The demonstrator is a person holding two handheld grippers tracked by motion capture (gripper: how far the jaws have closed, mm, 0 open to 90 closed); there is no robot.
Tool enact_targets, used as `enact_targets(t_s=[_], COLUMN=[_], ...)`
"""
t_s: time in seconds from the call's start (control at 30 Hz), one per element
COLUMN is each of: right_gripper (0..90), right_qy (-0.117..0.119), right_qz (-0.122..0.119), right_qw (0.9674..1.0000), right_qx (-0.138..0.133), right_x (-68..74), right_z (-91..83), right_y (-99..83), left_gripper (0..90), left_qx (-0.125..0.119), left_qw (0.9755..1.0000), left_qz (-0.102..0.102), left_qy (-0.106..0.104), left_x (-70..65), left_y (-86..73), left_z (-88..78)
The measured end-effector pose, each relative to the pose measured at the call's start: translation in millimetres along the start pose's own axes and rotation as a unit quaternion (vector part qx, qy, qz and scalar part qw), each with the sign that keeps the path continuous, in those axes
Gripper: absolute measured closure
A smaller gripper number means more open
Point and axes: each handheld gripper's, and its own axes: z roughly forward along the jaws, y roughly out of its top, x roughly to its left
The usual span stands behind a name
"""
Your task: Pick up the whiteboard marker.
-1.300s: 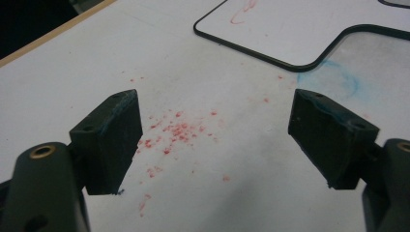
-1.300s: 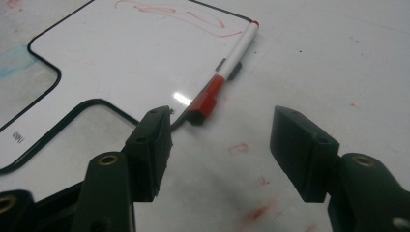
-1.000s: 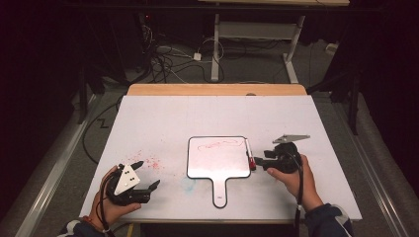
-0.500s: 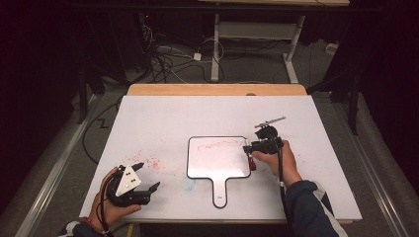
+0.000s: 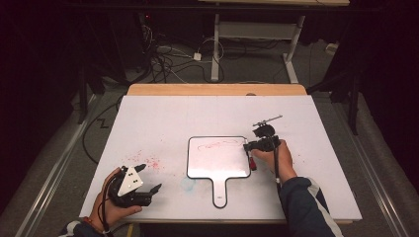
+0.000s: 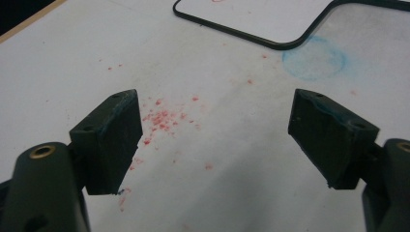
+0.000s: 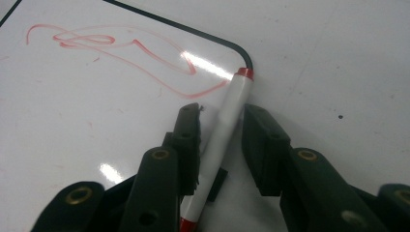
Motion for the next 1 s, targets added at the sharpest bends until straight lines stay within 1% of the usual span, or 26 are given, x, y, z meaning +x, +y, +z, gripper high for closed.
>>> enact_targets(t_s=[0.07,0.13,0.2,0.27,0.33,0.43,0.53,0.6,0.63,0.67,0.7,0.73,0.77,0.83,0.87,0.9,0.93,0.97,1.0], right_gripper=[72.8,75.6,80.6,80.7,80.9,81.0,81.0,81.0,81.0,81.0,81.0,81.0,81.0,81.1,81.1,81.1,81.1,81.1,81.1], right_qy=[0.001,0.008,0.009,0.004,0.006,0.003,0.007,0.011,0.014,0.016,0.018,0.021,0.025,0.035,0.036,0.041,0.044,0.045,0.050], right_qz=[-0.001,-0.001,-0.002,-0.003,0.002,-0.002,0.001,-0.002,-0.004,-0.011,-0.016,-0.019,-0.023,-0.031,-0.036,-0.041,-0.045,-0.050,-0.052], right_qw=[1.0000,1.0000,1.0000,1.0000,0.9999,0.9999,0.9991,0.9981,0.9975,0.9967,0.9956,0.9948,0.9936,0.9908,0.9895,0.9880,0.9869,0.9856,0.9842], right_qx=[-0.001,-0.001,-0.003,-0.008,-0.010,-0.015,-0.041,-0.060,-0.069,-0.079,-0.091,-0.098,-0.108,-0.127,-0.135,-0.144,-0.148,-0.155,-0.162], right_x=[0.0,0.8,1.6,1.3,0.1,-0.9,-0.3,2.2,4.6,7.4,10.3,13.5,16.9,24.3,28.6,32.6,36.7,40.5,44.5], right_z=[0.0,0.3,0.2,0.1,-0.3,-1.7,-9.9,-16.5,-19.9,-23.2,-26.5,-29.6,-32.4,-38.0,-40.4,-42.7,-44.7,-46.6,-48.7], right_y=[0.1,-0.1,-0.2,-0.5,-1.3,-2.3,-4.1,-5.2,-5.8,-6.4,-7.0,-7.7,-8.2,-9.4,-10.1,-10.7,-11.2,-11.8,-12.5], left_gripper=[18.6,18.6,18.6,18.6,18.6,18.6,18.6,18.8,19.1,19.4,19.7,19.9,20.3,21.1,21.6,21.9,22.3,23.4,23.6], left_qx=[0.002,0.002,0.003,0.004,0.004,0.004,0.002,0.001,0.000,-0.005,-0.005,-0.010,-0.010,-0.019,-0.029,-0.035,-0.035,-0.044,-0.055], left_qw=[1.0000,1.0000,1.0000,1.0000,1.0000,1.0000,0.9999,0.9999,0.9999,0.9999,0.9999,0.9994,0.9994,0.9986,0.9977,0.9973,0.9973,0.9963,0.9944], left_qz=[0.000,0.000,0.000,0.000,0.001,0.000,-0.006,-0.008,-0.013,-0.012,-0.012,-0.028,-0.028,-0.039,-0.048,-0.049,-0.049,-0.056,-0.066], left_qy=[-0.002,-0.003,-0.004,-0.005,-0.005,-0.006,-0.008,-0.009,-0.008,-0.007,-0.007,-0.019,-0.019,-0.029,-0.037,-0.042,-0.042,-0.048,-0.062], left_x=[-0.1,-0.1,-0.1,-0.1,-0.2,-0.2,0.0,0.0,0.4,1.2,1.2,1.1,1.1,1.3,0.8,0.4,0.4,-0.1,-0.4], left_y=[-0.2,-0.2,-0.2,-0.2,-0.2,-0.1,0.4,0.6,1.5,2.5,2.5,4.7,4.7,9.3,16.0,19.8,19.8,23.5,31.1], left_z=[0.3,0.4,0.5,0.7,0.8,0.4,0.1,0.0,0.3,0.6,0.6,0.6,0.6,1.3,2.8,3.6,3.6,4.6,7.3])
